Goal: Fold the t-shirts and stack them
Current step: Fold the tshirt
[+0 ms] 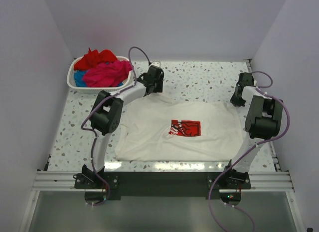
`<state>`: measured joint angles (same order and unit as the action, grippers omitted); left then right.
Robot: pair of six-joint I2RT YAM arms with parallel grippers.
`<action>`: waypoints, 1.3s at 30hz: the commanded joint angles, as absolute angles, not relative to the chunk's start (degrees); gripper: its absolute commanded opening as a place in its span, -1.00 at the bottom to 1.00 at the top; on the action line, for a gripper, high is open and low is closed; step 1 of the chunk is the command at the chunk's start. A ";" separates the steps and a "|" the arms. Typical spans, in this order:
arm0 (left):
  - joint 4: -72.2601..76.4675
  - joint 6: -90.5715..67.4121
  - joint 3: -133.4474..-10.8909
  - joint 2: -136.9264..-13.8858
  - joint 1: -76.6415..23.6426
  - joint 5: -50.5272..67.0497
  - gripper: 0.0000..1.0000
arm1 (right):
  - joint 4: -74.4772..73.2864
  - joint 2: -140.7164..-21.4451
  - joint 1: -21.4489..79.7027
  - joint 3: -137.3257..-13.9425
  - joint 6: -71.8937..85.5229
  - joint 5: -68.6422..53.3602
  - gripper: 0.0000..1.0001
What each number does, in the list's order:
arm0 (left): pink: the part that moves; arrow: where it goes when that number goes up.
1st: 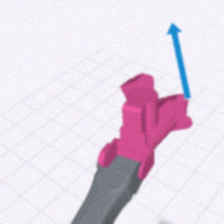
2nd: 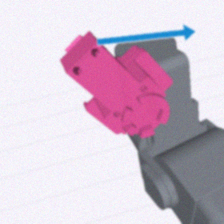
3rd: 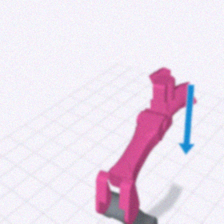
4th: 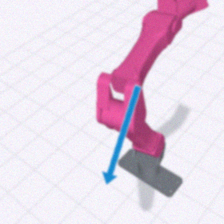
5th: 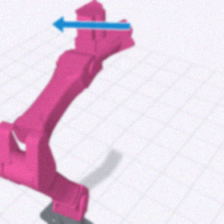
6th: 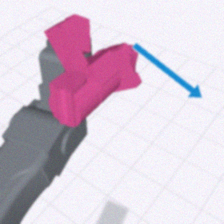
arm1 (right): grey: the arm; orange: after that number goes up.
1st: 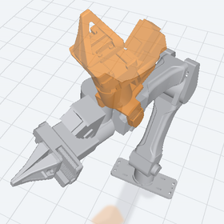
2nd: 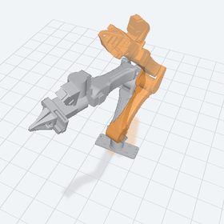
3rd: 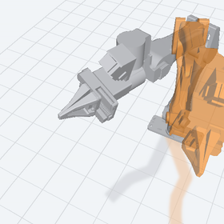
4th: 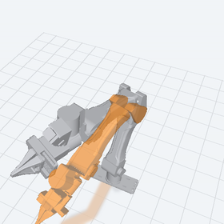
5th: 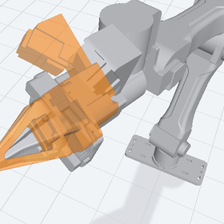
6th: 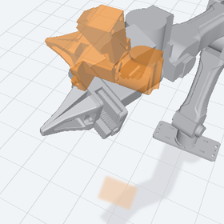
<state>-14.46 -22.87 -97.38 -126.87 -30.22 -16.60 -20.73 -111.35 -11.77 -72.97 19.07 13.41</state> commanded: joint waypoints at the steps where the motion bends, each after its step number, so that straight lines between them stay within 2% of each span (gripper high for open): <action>1: -13.36 -21.45 -97.73 -127.79 -29.71 -17.40 0.22 | -21.27 -110.39 -11.87 -72.33 19.69 11.08 -1.00; 3: -13.45 -21.18 -97.74 -128.06 -29.71 -17.40 0.12 | -21.36 -110.30 -11.87 -72.33 19.60 11.07 -1.00; 10: -13.36 -20.92 -97.03 -129.29 -29.71 -16.88 -0.03 | -21.71 -110.48 -11.87 -72.42 19.60 11.16 -1.00; 14: -13.10 -20.92 -96.68 -129.02 -29.71 -16.96 -0.44 | -21.88 -109.78 -11.95 -72.33 19.51 11.43 -1.00; 19: -12.75 -21.62 -95.46 -126.31 -29.71 -17.23 -0.67 | -22.32 -108.46 -11.95 -72.16 19.51 11.43 -1.00; 23: -11.69 -22.76 -92.64 -122.70 -29.71 -16.88 -0.97 | -22.94 -105.31 -11.95 -70.84 19.60 11.42 -1.00; 39: -5.97 -28.21 -68.75 -98.19 -31.29 -13.89 -1.00 | -23.73 -90.71 -11.95 -60.30 18.99 15.73 -1.00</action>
